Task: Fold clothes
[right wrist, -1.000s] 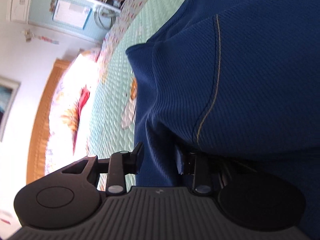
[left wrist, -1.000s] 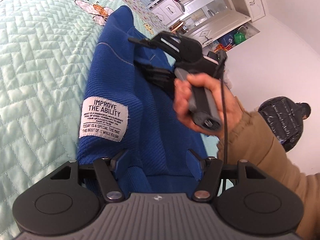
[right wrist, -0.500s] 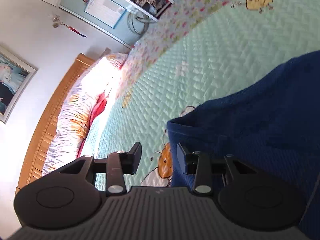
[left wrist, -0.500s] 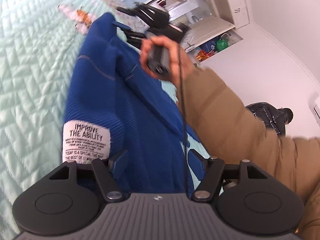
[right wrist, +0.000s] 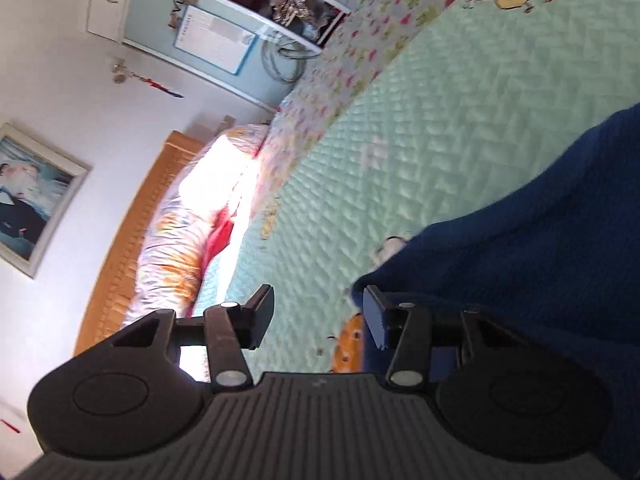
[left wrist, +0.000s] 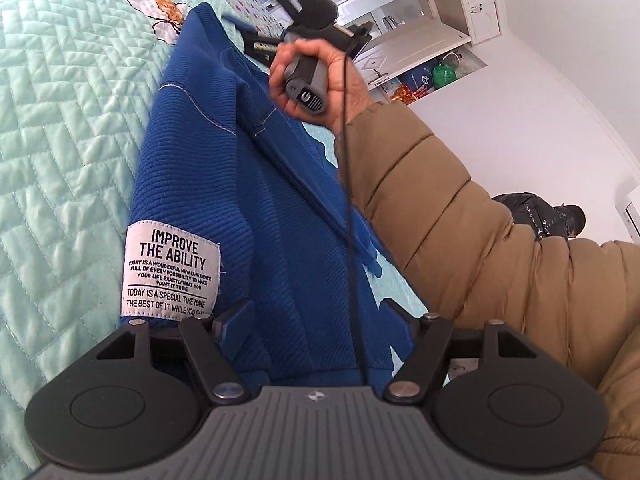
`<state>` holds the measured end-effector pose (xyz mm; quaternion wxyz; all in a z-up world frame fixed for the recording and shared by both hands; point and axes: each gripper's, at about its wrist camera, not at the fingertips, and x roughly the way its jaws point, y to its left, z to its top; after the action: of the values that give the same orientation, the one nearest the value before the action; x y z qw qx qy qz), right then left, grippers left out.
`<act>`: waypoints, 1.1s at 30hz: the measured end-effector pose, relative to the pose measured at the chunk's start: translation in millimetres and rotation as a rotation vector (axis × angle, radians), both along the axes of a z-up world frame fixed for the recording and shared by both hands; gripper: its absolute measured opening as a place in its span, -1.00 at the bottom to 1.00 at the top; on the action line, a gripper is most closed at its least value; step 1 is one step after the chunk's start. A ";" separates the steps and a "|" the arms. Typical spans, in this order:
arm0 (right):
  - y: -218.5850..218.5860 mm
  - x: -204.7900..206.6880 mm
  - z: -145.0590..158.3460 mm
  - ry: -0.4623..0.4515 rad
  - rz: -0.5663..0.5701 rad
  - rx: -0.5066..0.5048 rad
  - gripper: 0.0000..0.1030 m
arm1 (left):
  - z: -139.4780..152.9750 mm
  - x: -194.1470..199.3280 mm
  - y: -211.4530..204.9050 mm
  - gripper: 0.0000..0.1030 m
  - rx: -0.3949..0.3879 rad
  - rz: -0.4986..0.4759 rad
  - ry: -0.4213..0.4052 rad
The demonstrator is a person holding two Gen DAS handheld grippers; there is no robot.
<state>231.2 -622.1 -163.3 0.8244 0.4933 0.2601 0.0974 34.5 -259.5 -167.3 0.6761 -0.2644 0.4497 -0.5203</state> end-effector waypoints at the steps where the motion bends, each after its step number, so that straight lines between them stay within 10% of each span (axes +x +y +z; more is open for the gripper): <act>1: 3.9 7.3 -3.0 0.022 0.015 -0.014 0.01 | -0.7 -0.6 0.1 0.39 0.001 0.000 -0.001; 4: 13.6 30.3 -15.7 0.103 0.037 -0.087 0.01 | -1.1 0.1 -0.4 0.39 0.009 0.000 -0.005; 6: 12.8 36.5 -26.2 0.143 0.000 -0.134 -0.83 | -0.4 -0.2 -1.7 0.39 0.018 -0.003 -0.014; 9: 8.8 37.5 -33.1 0.179 -0.039 -0.140 -1.00 | -2.2 0.6 0.5 0.39 0.027 -0.006 -0.022; 14: 3.0 -6.8 1.1 0.061 -0.084 -0.120 -0.10 | -2.4 0.4 1.2 0.39 0.037 0.007 -0.028; 21: 33.3 -82.0 -12.0 0.104 0.016 -0.006 0.11 | 0.2 -1.5 3.3 0.39 0.076 0.031 -0.035; 24: 41.3 -89.0 -30.7 0.116 -0.010 -0.099 -0.46 | 2.5 -2.3 5.8 0.39 0.101 0.047 -0.026; 33: -23.5 -281.8 11.3 -0.084 -0.305 0.058 0.06 | 17.5 -13.4 5.9 0.39 0.169 0.138 -0.006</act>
<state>-50.6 -645.7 -152.1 0.8252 0.5461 0.1446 -0.0006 21.1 -253.7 -149.7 0.7316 -0.2352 0.4708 -0.4333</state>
